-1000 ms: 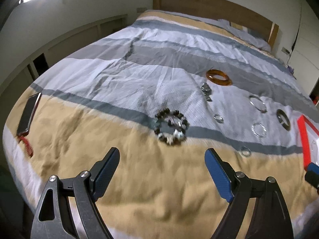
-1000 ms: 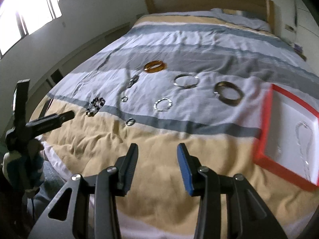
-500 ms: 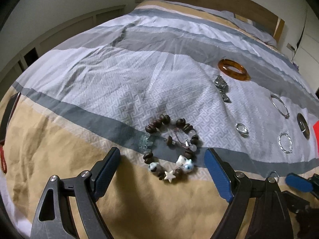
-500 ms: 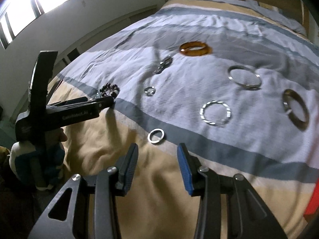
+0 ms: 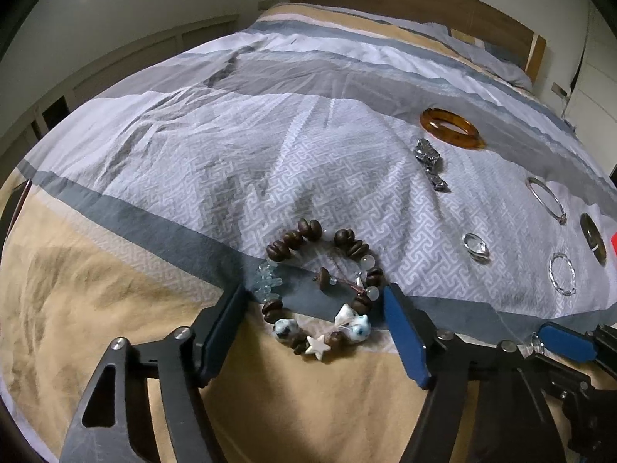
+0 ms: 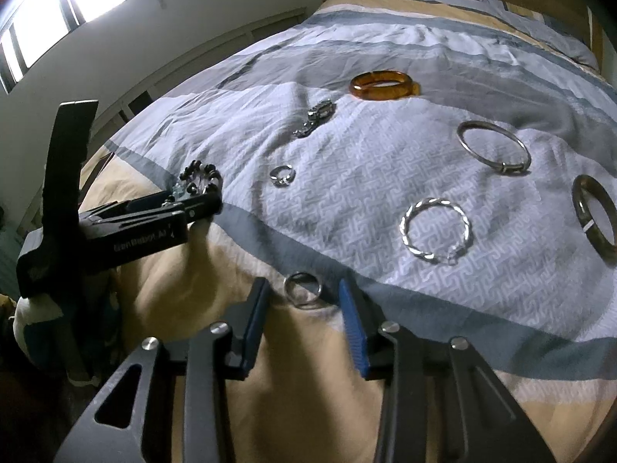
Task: Organize jewelry
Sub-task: 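Grasp the beaded bracelet with the left tool while the right tool grasps a silver ring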
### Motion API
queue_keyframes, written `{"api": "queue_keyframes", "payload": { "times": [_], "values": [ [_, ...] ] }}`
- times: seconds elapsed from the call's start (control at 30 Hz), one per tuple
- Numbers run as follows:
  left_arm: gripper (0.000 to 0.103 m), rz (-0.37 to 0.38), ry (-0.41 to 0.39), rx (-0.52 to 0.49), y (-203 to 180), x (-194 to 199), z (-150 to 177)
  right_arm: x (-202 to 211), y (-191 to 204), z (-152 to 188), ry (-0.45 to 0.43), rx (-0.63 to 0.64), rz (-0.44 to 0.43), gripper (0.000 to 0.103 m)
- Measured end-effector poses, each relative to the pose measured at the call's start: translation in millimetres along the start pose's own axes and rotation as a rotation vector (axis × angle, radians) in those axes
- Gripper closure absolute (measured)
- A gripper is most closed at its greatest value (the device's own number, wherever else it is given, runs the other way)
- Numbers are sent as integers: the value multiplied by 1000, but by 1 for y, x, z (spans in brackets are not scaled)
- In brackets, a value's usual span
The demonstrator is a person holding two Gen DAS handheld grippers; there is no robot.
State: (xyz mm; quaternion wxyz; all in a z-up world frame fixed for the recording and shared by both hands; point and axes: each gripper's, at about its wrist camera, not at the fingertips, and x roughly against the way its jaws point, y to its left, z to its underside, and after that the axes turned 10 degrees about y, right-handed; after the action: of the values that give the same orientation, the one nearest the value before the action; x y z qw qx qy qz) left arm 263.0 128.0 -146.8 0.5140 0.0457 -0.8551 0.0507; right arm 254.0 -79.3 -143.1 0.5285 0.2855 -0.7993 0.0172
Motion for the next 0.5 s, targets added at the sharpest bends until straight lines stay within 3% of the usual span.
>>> {"api": "queue_keyframes", "payload": {
  "times": [0.13,0.23,0.33,0.5],
  "values": [
    [41,4,-8,-2,-2,-1,-1,-5,-2,-1,5,6,-7,84],
    [53,18,-11,-16,-4,0,-1,-4,-2,-1,1,4,-13,84],
    [75,54,-9,-35,-8,4,0,0,0,1,-2,5,-13,84],
    [81,81,-1,-52,-11,12,1,16,2,8,-14,-5,-16,84]
  ]
}}
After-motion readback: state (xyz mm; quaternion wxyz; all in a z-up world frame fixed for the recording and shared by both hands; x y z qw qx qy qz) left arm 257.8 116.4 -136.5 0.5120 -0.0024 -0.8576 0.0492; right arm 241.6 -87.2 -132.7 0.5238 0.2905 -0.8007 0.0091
